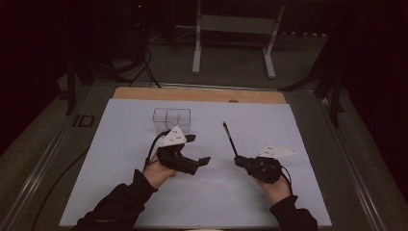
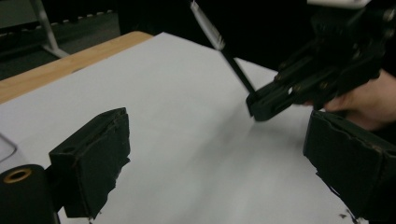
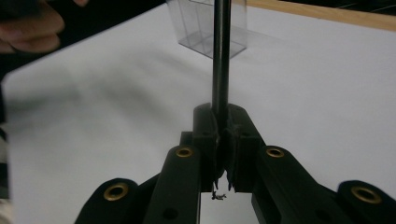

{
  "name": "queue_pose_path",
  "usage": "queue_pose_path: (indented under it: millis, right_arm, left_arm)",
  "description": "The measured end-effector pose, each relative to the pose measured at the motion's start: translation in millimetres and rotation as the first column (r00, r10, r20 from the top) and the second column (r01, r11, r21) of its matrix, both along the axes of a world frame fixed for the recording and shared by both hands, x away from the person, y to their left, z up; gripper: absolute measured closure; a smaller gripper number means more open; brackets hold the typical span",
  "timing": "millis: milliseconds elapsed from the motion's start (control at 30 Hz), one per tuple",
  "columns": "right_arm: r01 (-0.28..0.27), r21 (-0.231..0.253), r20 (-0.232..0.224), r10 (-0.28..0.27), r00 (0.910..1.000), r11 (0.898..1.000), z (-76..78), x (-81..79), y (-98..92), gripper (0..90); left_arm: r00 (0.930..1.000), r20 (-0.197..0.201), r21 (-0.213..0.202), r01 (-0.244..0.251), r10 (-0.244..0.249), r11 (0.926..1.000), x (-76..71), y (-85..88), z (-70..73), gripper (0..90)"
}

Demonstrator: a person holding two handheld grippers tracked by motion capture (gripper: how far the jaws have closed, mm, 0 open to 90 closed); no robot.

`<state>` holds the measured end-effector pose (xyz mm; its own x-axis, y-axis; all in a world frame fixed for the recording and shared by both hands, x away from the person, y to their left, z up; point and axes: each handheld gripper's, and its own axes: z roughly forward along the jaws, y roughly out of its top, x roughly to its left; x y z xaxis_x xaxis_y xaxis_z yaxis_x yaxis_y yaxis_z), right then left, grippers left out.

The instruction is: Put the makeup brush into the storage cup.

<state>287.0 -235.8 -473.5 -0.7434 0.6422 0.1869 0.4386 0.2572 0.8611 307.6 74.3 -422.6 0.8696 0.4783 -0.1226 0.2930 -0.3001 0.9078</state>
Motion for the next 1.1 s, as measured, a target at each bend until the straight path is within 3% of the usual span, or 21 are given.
queue_pose_path:
  millis: [133, 200, 233, 300, 367, 433, 467, 533, 600, 633, 700, 767, 900, 933, 1100]
  right_arm:
    - [-0.003, -0.016, 0.021, 0.003, 0.9998, 1.0, 1.2, -1.9, 2.6, 83.9]
    - [-0.004, -0.025, 0.034, 0.005, 0.9994, 1.0, 1.0, -2.2, 3.6, 83.9]
    - [-0.004, -0.025, 0.034, 0.005, 0.9994, 1.0, 1.0, -2.2, 3.6, 83.9]
    - [-0.006, -0.026, 0.037, 0.007, 0.9993, 1.0, 1.3, -1.9, 3.8, 83.9]
    - [-0.008, -0.026, 0.035, 0.009, 0.9993, 1.0, 1.4, -1.7, 3.9, 83.9]
    - [-0.006, -0.026, 0.038, 0.007, 0.9992, 1.0, 1.4, -2.0, 4.2, 83.9]
    - [-0.006, -0.03, 0.042, 0.008, 0.9991, 1.0, 1.3, -2.0, 4.5, 83.9]
    - [-0.009, -0.029, 0.044, 0.01, 0.999, 1.0, 1.4, -2.0, 4.7, 83.9]
    - [-0.009, -0.029, 0.044, 0.01, 0.999, 1.0, 1.4, -2.0, 4.7, 83.9]
    - [-0.006, -0.032, 0.046, 0.008, 0.9989, 0.999, 1.6, -2.2, 4.8, 83.9]
    - [-0.007, -0.033, 0.05, 0.009, 0.9987, 0.999, 2.1, -2.5, 5.2, 83.9]
    - [-0.01, -0.034, 0.048, 0.011, 0.9988, 0.999, 1.9, -2.6, 5.6, 83.9]
    - [-0.014, -0.034, 0.051, 0.015, 0.9986, 0.999, 1.8, -2.5, 6.5, 83.9]
    - [-0.013, -0.035, 0.051, 0.015, 0.9986, 0.999, 1.8, -2.6, 6.6, 83.9]
    - [-0.022, -0.037, 0.046, 0.024, 0.9987, 0.999, 1.2, -2.2, 7.0, 83.9]
  left_arm:
    - [0.9999, 0.014, -0.013, -0.005, 0.005, 0.9999, -0.2, -8.0, 6.3, 8.7]
    - [0.9995, 0.002, -0.046, -0.031, 0.031, 0.9985, 1.2, -13.0, 11.6, 8.7]
    - [0.9995, 0.002, -0.046, -0.031, 0.031, 0.9985, 1.2, -13.0, 11.6, 8.7]
    - [0.9967, 0.0, -0.02, -0.082, 0.082, 0.9965, 0.2, -19.6, 15.5, 8.0]
    - [0.9966, -0.009, -0.015, -0.082, 0.082, 0.9965, 0.1, -23.3, 18.3, 8.0]
    - [0.9923, -0.077, -0.036, -0.1, 0.097, 0.9944, 4.0, -29.3, 20.0, 8.0]
    - [0.9923, -0.077, -0.036, -0.1, 0.097, 0.9944, 4.0, -29.3, 20.0, 8.0]
    - [0.9848, -0.143, -0.056, -0.107, 0.098, 0.9926, 9.1, -32.4, 18.8, 8.1]
    - [0.9819, -0.157, -0.064, -0.116, 0.105, 0.9912, 10.5, -33.2, 18.0, 9.1]
    - [0.9749, -0.181, -0.087, -0.147, 0.13, 0.9852, 13.7, -35.9, 15.2, 9.1]
    - [0.9688, -0.214, -0.124, -0.154, 0.125, 0.9802, 17.4, -37.1, 12.6, 16.3]
    - [0.9617, -0.24, -0.157, -0.173, 0.133, 0.9723, 20.3, -38.4, 9.8, 17.8]
    - [0.9514, -0.261, -0.203, -0.22, 0.164, 0.9542, 23.5, -41.9, 6.3, 29.7]
    - [0.9468, -0.267, -0.213, -0.24, 0.18, 0.9469, 24.1, -42.9, 6.0, 30.3]
    - [0.9368, -0.297, -0.218, -0.255, 0.184, 0.9421, 26.9, -52.5, 4.4, 41.4]
